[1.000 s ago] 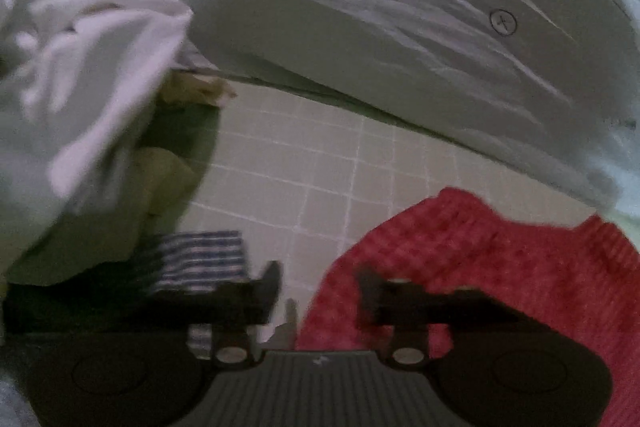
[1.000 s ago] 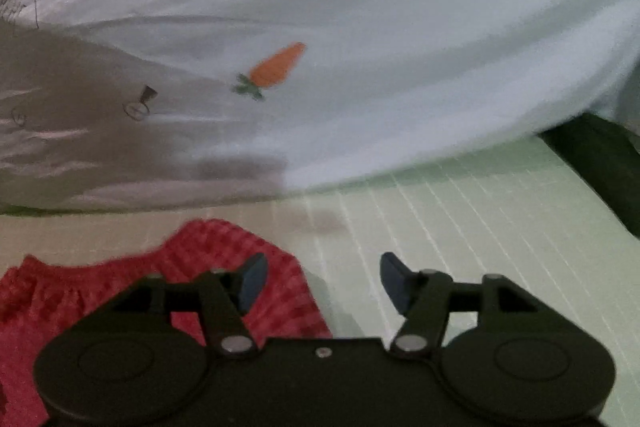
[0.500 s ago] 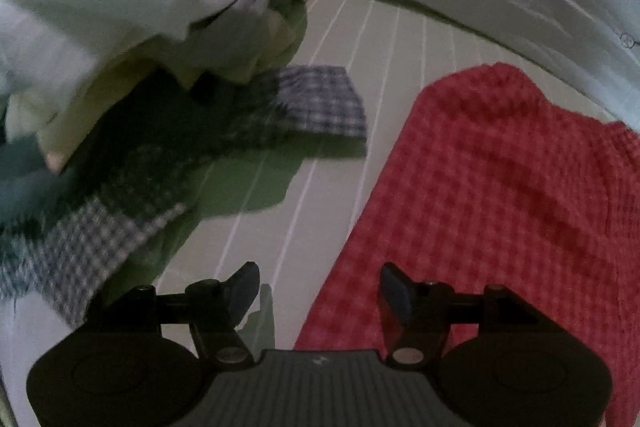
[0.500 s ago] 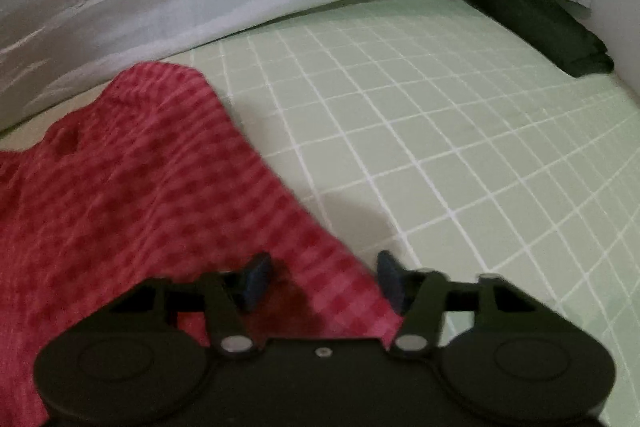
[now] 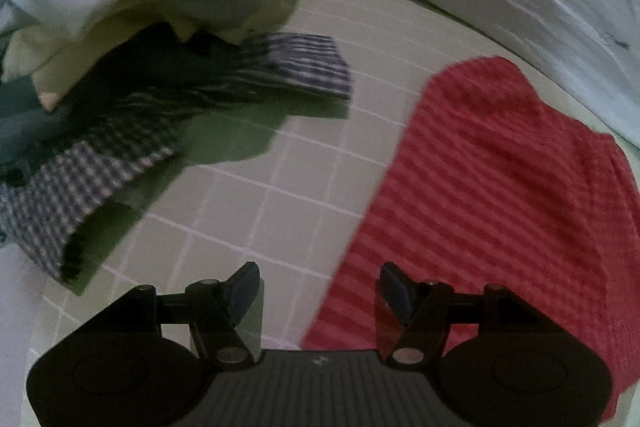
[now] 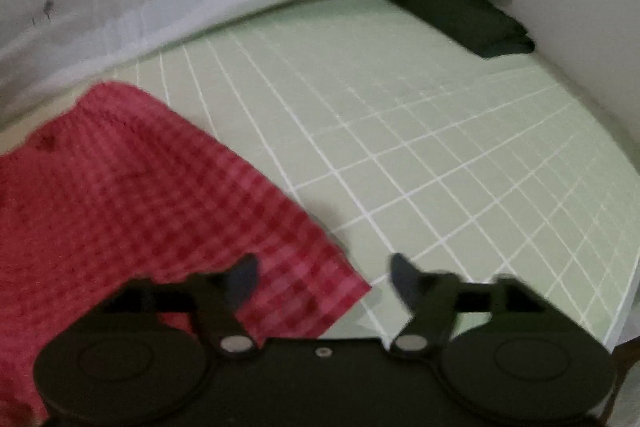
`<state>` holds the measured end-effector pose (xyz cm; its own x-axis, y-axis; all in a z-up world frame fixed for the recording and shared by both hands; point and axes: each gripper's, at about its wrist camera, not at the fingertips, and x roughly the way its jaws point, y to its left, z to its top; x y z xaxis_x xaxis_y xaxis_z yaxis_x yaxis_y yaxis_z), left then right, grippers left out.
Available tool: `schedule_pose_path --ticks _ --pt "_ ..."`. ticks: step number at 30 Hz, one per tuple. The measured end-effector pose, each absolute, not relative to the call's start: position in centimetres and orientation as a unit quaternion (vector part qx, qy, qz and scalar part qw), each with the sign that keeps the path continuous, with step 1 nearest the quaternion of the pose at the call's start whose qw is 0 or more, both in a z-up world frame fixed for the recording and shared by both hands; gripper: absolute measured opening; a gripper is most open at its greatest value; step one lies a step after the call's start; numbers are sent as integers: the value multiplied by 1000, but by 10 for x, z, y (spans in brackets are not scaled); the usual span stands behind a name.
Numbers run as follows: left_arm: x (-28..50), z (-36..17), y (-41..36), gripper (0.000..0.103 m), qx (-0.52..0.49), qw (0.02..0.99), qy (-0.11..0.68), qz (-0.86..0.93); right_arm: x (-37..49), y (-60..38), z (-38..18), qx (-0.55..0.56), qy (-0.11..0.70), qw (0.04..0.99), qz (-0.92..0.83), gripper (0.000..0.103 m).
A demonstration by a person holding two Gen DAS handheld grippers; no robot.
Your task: Fold clothes
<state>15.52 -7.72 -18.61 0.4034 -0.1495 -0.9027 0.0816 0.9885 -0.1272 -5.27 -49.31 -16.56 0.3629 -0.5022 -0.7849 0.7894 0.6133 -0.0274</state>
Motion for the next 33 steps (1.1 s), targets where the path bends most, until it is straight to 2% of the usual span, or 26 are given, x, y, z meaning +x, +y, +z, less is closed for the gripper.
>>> schedule_pose_path --ticks 3,4,5,7,8,12,16,25,30,33 --pt "149 -193 -84 65 -34 829 552 -83 -59 -484 -161 196 387 811 -393 92" --pt "147 -195 -85 57 -33 827 555 -85 -60 -481 -160 201 384 812 -390 92" --pt "145 -196 -86 49 -34 827 555 -86 -62 -478 -158 206 381 814 -387 92" --pt "141 -197 -86 10 -40 825 556 -94 -66 -472 -155 216 374 817 -382 92" --pt "139 -197 -86 4 -44 824 557 -98 -68 -469 -154 216 372 819 -379 92" --pt "138 -189 -83 2 -88 821 555 -98 -77 -460 -145 201 380 821 -375 92" --pt "139 -159 -106 1 -91 838 522 -129 -94 -460 -137 215 372 822 -374 92" --pt "115 -110 -248 1 -87 841 475 -244 -135 -493 -134 217 381 829 -346 92" --pt "74 -118 -327 2 -70 820 487 -294 -156 -525 -138 214 393 830 -332 92" --pt "50 -130 -361 9 -53 811 501 -299 -164 -543 -146 210 402 831 -321 92"
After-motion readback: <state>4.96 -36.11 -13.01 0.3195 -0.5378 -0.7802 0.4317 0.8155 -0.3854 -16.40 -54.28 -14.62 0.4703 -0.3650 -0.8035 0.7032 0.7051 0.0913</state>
